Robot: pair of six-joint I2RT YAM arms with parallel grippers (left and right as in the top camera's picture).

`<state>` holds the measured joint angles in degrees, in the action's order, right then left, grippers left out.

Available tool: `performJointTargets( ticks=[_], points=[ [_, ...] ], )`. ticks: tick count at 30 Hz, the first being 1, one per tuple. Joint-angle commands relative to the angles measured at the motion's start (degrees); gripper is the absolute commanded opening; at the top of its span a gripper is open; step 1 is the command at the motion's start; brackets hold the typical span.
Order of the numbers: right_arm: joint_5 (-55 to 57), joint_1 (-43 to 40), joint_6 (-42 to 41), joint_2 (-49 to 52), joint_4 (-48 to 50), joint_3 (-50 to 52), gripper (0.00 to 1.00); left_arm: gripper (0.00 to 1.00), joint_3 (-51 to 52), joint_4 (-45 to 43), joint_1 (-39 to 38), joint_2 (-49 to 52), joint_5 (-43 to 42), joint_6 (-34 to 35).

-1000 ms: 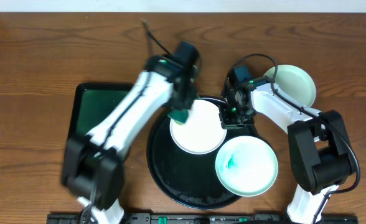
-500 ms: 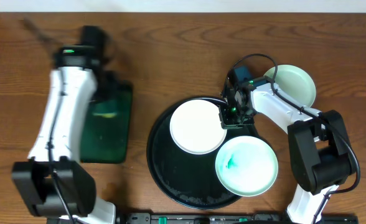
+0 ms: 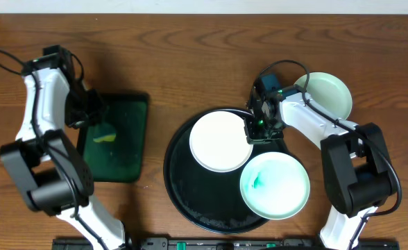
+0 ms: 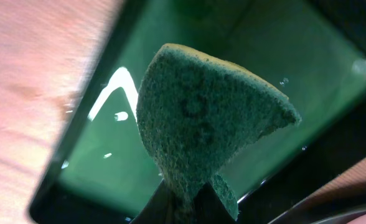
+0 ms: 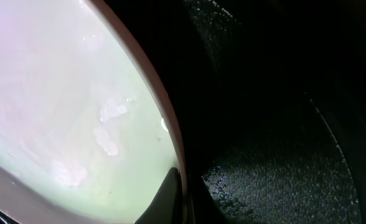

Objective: Clean dirty plates on tray and stack at the side
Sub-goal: 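Move the left gripper with the sponge back into the green basin, then lift the upper white plate with the right gripper and carry it rightward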

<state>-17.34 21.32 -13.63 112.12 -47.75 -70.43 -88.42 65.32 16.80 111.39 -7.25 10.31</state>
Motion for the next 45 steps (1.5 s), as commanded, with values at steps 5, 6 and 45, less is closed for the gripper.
performJointTargets(
  ticks=[5,6,45],
  points=[
    [5.05,-0.76,0.61,1.42,-1.33,1.03,0.01,0.30,0.61,-0.79,-1.40,4.55,-3.91,-2.62],
    [5.05,-0.76,0.63,1.42,-1.36,1.03,0.01,0.34,0.63,-0.81,-1.40,5.20,-3.93,-2.67],
    [1.36,7.50,12.11,-8.66,1.92,-9.03,0.01,0.67,0.33,7.96,-7.78,-30.32,-4.33,1.18]
  ],
)
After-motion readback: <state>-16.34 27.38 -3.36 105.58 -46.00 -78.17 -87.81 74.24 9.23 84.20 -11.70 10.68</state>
